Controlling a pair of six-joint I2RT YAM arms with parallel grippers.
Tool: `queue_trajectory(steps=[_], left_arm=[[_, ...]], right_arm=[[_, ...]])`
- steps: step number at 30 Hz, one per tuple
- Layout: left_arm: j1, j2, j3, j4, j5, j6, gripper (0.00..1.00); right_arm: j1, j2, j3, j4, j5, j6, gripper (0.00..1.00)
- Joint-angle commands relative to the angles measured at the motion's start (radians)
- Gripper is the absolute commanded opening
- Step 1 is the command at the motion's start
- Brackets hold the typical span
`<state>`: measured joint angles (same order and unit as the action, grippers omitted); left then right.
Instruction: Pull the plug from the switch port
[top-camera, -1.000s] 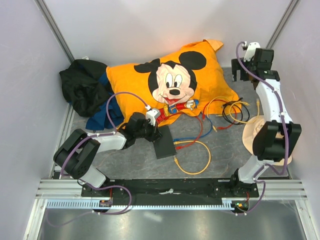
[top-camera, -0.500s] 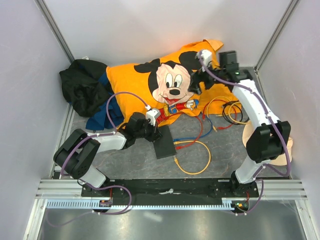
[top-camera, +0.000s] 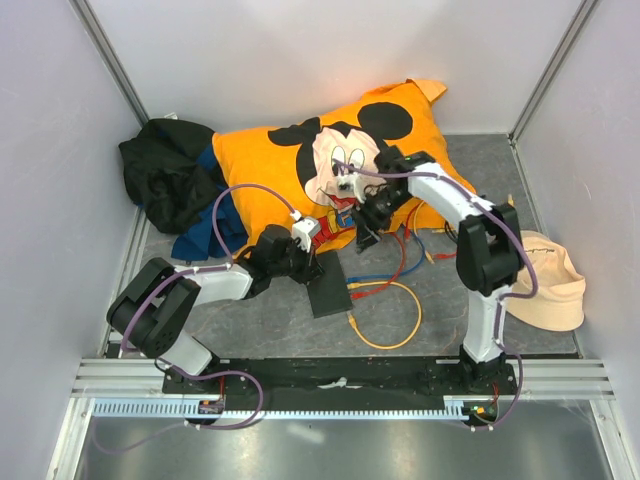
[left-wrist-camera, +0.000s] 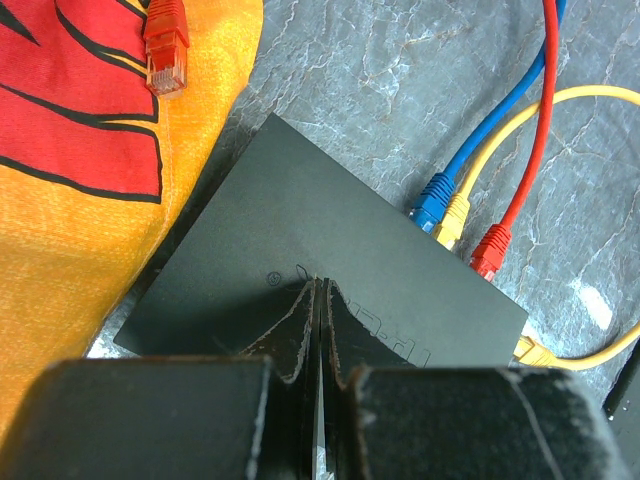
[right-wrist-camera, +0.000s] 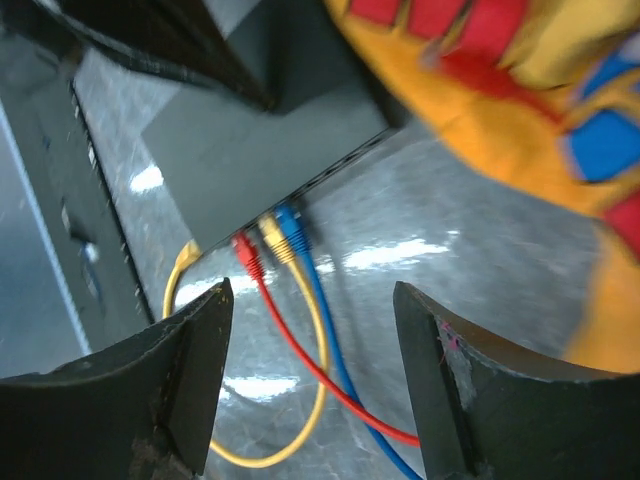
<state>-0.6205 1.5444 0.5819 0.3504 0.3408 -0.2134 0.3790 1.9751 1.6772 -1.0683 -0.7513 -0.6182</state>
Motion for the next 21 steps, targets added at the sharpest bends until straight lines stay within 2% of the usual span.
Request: queue_trajectory(steps=[1,6,8,21], left_arm=[[-0.010,0.019,-0.056,-0.149,0.007,0.054,0.02],[-0.010,0.019,-0.056,-0.149,0.007,0.054,0.02],[-0.010,0.026,-0.051,-0.152,0.006,0.051,0.02],[-0.010,0.017,-0.057,-0.156,-0.002,0.045,0.02]], right_arm=[[0.020,0.089,0.049,-0.160,-0.017,-0.127,0.72],[0.044,0.148,0.050,-0.185,-0.011,-0.147,0.69],[0.061,0.163,0.030,-0.136,0.018,-0.089,0.68],[0.097,0.324,0.070,-0.173,-0.043,-0.068,0.65]])
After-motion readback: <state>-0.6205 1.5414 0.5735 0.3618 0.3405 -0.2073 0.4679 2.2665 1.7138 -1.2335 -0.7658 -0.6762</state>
